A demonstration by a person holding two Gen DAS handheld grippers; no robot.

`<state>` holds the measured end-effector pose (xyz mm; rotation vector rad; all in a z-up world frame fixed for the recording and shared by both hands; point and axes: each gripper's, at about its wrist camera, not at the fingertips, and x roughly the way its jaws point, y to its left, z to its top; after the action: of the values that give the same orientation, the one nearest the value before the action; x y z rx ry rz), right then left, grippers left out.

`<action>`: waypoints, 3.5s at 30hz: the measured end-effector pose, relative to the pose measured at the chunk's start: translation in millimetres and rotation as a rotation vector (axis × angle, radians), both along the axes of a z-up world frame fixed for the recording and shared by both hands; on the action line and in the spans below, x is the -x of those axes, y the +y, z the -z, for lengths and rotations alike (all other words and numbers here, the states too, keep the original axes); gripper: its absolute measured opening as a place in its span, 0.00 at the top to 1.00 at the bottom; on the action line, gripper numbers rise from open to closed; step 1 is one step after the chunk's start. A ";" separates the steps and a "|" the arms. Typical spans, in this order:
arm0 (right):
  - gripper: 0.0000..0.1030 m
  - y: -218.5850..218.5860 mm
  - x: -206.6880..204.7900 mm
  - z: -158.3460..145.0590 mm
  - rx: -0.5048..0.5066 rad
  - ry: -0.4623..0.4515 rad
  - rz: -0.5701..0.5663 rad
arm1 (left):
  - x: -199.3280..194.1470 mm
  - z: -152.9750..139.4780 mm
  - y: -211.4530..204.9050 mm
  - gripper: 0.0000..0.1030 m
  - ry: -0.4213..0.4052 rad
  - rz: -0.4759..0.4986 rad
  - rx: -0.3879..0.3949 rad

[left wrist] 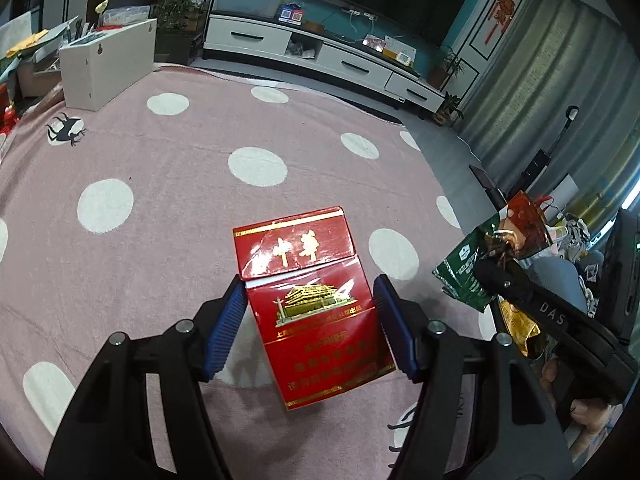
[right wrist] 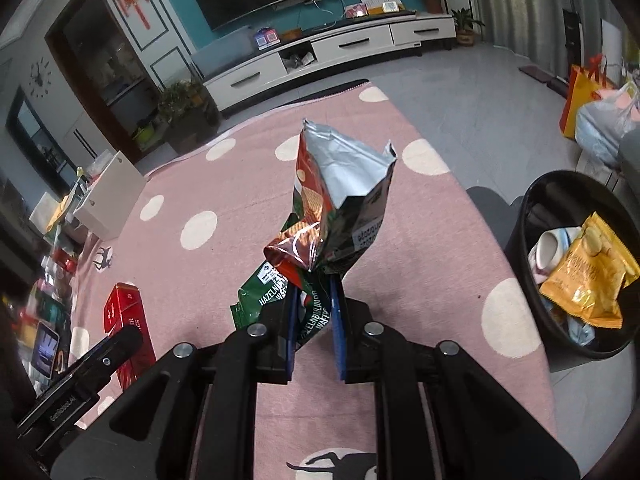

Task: Collect trash

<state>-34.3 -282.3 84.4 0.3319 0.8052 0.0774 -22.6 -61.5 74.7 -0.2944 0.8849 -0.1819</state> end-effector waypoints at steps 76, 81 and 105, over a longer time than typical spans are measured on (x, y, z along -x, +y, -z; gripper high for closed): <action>0.74 -276.9 59.3 55.5 -0.196 0.197 0.679 | -57.6 70.3 -382.0 0.24 0.123 0.699 -0.012; 0.47 -279.0 65.2 51.2 -0.168 0.195 0.694 | -52.8 54.7 -374.3 0.14 0.084 0.698 0.003; 0.03 -230.1 115.3 -31.7 0.118 -0.036 0.735 | -16.5 -50.3 -252.7 0.03 -0.135 0.522 -0.013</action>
<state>-149.6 -512.4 116.1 0.4951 0.6088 -0.6478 -6.1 -314.3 125.0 -0.0319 0.8143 -0.6713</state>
